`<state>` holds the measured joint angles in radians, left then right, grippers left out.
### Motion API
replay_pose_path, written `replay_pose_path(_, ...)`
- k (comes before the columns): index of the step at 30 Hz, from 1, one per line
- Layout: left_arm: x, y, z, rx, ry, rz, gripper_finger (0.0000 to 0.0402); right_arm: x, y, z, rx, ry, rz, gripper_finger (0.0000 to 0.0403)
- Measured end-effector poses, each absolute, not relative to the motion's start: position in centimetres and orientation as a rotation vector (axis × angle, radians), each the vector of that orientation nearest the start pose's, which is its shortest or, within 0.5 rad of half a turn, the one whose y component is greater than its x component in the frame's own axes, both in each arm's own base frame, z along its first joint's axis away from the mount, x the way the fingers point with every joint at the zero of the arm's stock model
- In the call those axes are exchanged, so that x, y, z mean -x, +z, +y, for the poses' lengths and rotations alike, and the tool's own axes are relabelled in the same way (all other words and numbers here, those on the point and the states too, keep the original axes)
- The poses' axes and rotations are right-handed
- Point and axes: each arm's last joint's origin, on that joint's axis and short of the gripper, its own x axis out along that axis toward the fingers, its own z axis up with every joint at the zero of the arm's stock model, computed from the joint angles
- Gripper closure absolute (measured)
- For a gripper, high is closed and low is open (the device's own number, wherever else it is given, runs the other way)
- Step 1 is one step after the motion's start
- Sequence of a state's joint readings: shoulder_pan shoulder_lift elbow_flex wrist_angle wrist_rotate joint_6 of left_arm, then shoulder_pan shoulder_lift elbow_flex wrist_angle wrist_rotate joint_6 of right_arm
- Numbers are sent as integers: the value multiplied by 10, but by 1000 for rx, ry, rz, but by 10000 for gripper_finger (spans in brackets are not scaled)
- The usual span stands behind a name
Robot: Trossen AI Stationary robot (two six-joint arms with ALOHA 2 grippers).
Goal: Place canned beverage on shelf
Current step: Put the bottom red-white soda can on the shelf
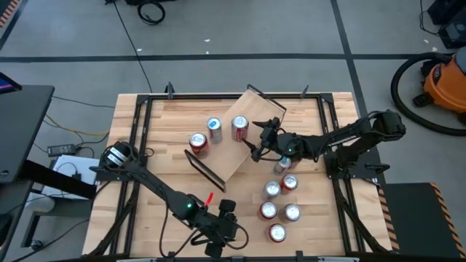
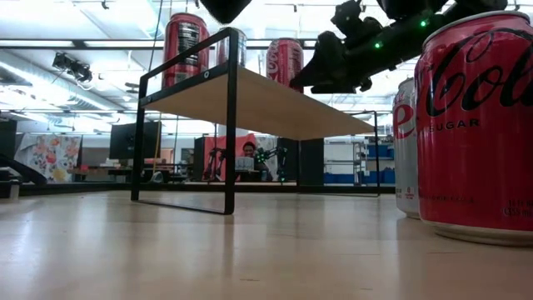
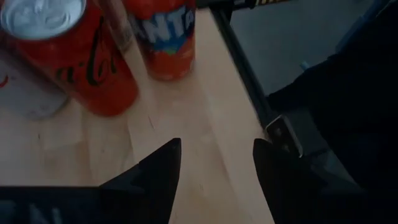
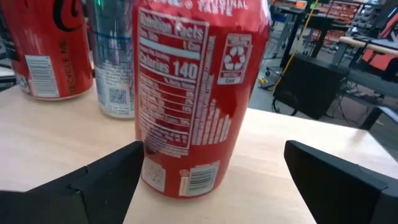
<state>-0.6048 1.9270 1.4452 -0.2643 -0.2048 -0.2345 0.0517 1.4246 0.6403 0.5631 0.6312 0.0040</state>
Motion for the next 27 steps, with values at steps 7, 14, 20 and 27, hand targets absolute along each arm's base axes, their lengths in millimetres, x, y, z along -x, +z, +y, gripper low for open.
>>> replay_pose_path(7, -358, 242, -233, -37, -295, 652, 196, -283, 221, -2, 81, -556, 201, 4)
replay_pose_path(14, -356, 244, -232, -2, -281, 661, 196, -277, 225, 4, 69, -529, 222, 4)
replay_pose_path(20, -359, 241, -223, 23, -191, 689, 179, -275, 223, 5, 69, -529, 259, 4)
replay_pose_path(27, -362, 241, -217, 32, -169, 688, 122, -274, 222, 2, 51, -520, 269, 4)
